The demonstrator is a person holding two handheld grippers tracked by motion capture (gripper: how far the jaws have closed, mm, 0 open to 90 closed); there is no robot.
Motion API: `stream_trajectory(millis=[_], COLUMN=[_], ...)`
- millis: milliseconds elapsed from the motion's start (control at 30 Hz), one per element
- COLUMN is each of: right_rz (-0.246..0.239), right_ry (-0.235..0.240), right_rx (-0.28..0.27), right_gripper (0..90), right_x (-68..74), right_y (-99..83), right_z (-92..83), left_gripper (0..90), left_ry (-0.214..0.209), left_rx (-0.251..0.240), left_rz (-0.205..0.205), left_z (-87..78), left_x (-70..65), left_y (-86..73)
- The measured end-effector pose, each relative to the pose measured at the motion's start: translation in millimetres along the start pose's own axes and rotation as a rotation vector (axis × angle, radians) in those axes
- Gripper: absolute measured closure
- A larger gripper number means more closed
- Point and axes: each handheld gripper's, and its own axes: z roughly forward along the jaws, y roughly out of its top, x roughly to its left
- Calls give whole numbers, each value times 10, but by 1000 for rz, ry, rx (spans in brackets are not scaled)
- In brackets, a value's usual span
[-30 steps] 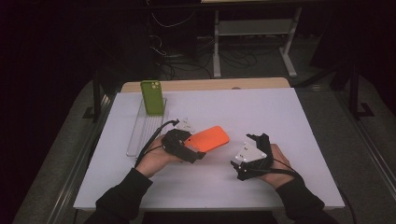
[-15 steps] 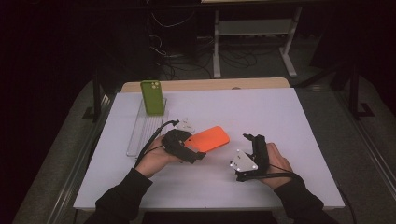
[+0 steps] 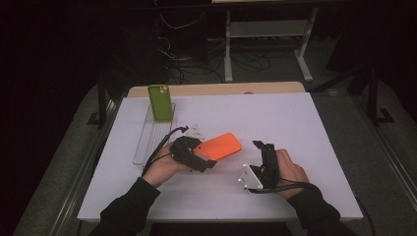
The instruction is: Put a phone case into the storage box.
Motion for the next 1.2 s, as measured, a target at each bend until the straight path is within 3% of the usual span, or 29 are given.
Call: stream_trajectory(millis=[167,200,300,367,467,700,833,900,1200], right_rz=[-47,-75,-89,-93,-119,-184,-212,-215,-270], right_ry=[-54,-61,-72,-90,-115,-163,-179,-172,-218], right_rx=[-6,-13,-8,-9,-21,-34,-47,-44,-64], right_gripper=[0,0,0,0,0,0,0,0,7], right_x=[30,28,46,63,68,96,114,122,129], right_y=[29,23,23,29,53,136,187,210,348], right_z=[-10,-1,-2,-2,-2,28,74,99,211], left_gripper=[151,151,151,151,151,151,151,151,151], left_ry=[-2,-2,-7,-9,-15,-22,-25,-21,-24], left_rx=[6,7,-16,-12,-26,-4,-30,-10,-31], left_rz=[4,12,-20,-8,-22,13,-26,3,-15], left_z=[0,-2,9,3,10,-21,-15,-32,-18], left_x=[-2,3,-17,-7,-18,15,-2,24,4], left_y=[2,4,2,4,4,8,6,5,9])
